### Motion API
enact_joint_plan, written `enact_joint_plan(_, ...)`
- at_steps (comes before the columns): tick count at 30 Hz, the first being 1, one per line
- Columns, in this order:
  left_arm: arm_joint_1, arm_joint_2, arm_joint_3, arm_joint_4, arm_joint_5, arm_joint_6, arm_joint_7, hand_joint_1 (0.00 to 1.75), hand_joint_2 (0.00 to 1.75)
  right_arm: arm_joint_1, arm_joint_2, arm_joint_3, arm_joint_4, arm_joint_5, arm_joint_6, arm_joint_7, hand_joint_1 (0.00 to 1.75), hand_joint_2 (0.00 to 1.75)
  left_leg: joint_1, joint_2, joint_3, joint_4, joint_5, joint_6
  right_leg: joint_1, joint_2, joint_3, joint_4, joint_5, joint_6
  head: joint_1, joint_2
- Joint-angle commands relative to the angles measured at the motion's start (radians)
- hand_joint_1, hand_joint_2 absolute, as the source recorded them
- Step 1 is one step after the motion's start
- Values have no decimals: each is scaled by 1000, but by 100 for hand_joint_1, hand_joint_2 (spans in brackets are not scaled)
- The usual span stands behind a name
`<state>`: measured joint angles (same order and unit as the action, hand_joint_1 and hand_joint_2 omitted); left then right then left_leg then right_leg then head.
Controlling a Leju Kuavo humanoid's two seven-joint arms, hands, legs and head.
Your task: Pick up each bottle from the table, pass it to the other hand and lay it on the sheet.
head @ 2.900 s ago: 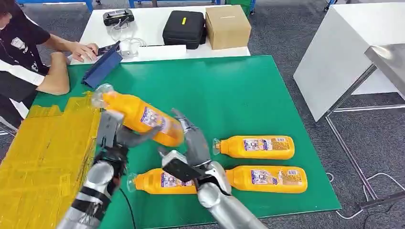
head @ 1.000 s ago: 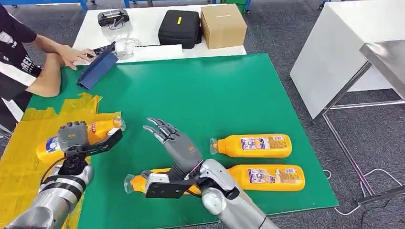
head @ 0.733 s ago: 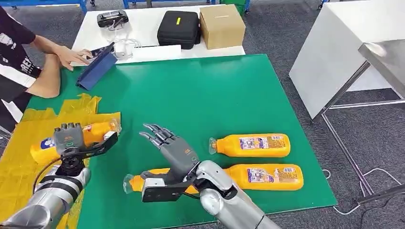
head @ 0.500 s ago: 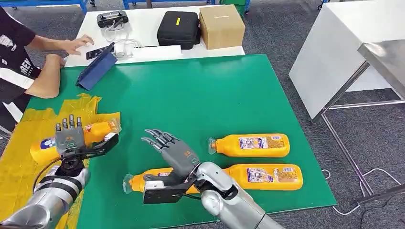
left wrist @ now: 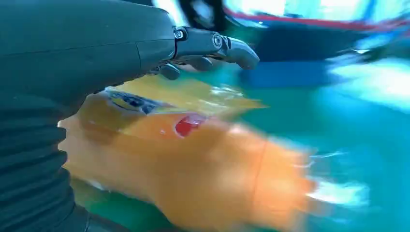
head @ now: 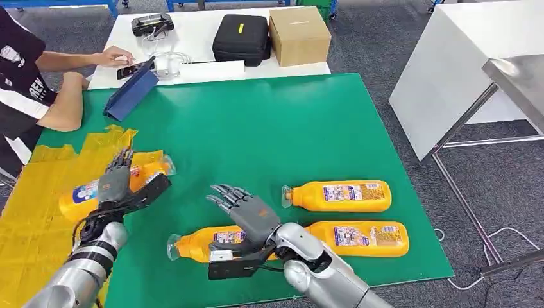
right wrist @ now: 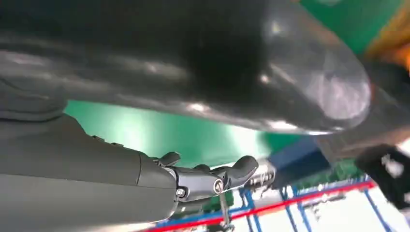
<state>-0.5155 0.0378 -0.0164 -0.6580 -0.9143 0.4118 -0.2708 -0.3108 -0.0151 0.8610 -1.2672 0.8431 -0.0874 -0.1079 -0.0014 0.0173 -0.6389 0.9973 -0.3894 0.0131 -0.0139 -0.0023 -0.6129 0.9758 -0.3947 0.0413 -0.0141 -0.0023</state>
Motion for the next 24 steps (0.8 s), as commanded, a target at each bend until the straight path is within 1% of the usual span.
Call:
enact_joint_plan(1, 135, -52, 30, -317, 158, -75, -85, 0, 175, 4, -109, 60, -35, -13, 18, -20, 0, 0, 1, -2, 7, 2, -6, -1, 1, -1, 8, 0, -5, -1, 0, 0)
enact_joint_plan(2, 135, -52, 30, -317, 158, -75, -85, 0, 175, 4, -109, 60, -35, -13, 18, -20, 0, 0, 1, 0, 3, 1, -3, -1, 1, 1, 3, 0, -2, -1, 0, 0)
enact_joint_plan(3, 130, -48, 27, -308, 163, -78, -82, 0, 175, 1, -106, 61, -33, -12, 19, -20, 0, 0, 1, -1, 6, 1, -5, -1, 1, 1, 5, 1, -4, -2, 0, 0)
enact_joint_plan(5, 160, -55, 14, -383, 304, -130, -199, 0, 175, 6, -119, 73, -39, -23, 36, -30, 0, 0, 2, -2, 6, 2, -5, -2, 2, -1, 6, 1, -4, -3, 0, 0)
enact_joint_plan(6, 189, -52, -5, -440, 346, -157, -216, 0, 175, 11, -130, 79, -42, -27, 43, -34, 0, 0, 1, -1, 2, 0, -3, -1, 1, -1, 2, -1, -2, -1, 0, 0)
enact_joint_plan(7, 218, -50, -21, -501, 378, -177, -225, 0, 175, 17, -143, 87, -39, -28, 45, -32, 0, 0, 2, -1, 5, 1, -4, -1, 2, 0, 4, 0, -3, -2, 0, 0)
enact_joint_plan(8, 245, -47, -35, -559, 408, -199, -229, 0, 175, 21, -150, 94, -34, -29, 46, -32, 0, 0, 2, 0, 2, 0, -3, -1, 1, 0, 1, -1, -2, -1, 0, 0)
enact_joint_plan(9, 258, -46, -44, -585, 423, -210, -228, 0, 175, 24, -153, 97, -30, -30, 47, -32, 0, 0, 3, 0, 5, 1, -5, -1, 2, 1, 5, -1, -3, -1, 0, 0)
enact_joint_plan(10, 273, -44, -54, -615, 443, -228, -231, 0, 175, 28, -158, 102, -22, -30, 49, -32, 0, 0, 3, 1, 3, 0, -4, -1, 2, 1, 2, -1, -2, -1, 0, 0)
enact_joint_plan(11, 284, -44, -60, -635, 454, -234, -236, 0, 175, 25, -164, 112, -10, -28, 55, -31, 0, 0, 3, 0, 5, 1, -5, -1, 2, 1, 4, -1, -3, -1, 0, 0)
enact_joint_plan(12, 290, -43, -65, -642, 454, -234, -236, 0, 175, 23, -167, 118, -3, -26, 57, -30, 0, 0, 3, 0, 3, 0, -4, 0, 2, 0, 2, -1, -2, -1, 0, 0)
enact_joint_plan(15, 304, -49, -78, -656, 475, -240, -255, 0, 175, 14, -157, 126, 40, -17, 63, -14, 0, 0, 4, 0, 6, 1, -6, -1, 3, 1, 6, -1, -4, -1, 0, 0)
enact_joint_plan(16, 313, -52, -90, -676, 478, -242, -264, 0, 175, 11, -139, 125, 65, 1, 54, 11, 0, 0, 4, 0, 9, 1, -7, -1, 3, 1, 9, -1, -5, -2, 0, 0)
enact_joint_plan(19, 346, -61, -118, -760, 513, -267, -307, 0, 175, -4, -83, 118, 143, 41, 44, 67, 0, 0, 4, -1, 9, 2, -8, -2, 4, 1, 9, 0, -5, -2, 0, 0)
enact_joint_plan(20, 359, -64, -127, -794, 527, -278, -312, 0, 175, -11, -62, 119, 175, 51, 43, 74, 0, 0, 4, 1, 4, 0, -5, -1, 3, 2, 4, -1, -2, -2, 0, 0)
enact_joint_plan(23, 382, -72, -155, -891, 582, -327, -322, 0, 175, -43, 6, 116, 289, 99, 34, 123, 0, 0, 4, 2, 6, 1, -6, -2, 4, 4, 5, 0, -3, -2, 0, 0)
enact_joint_plan(24, 382, -74, -158, -896, 583, -328, -320, 0, 175, -46, 10, 115, 294, 100, 34, 123, 0, 0, 5, 3, 7, 1, -7, -2, 4, 4, 6, 0, -4, -3, 0, 0)
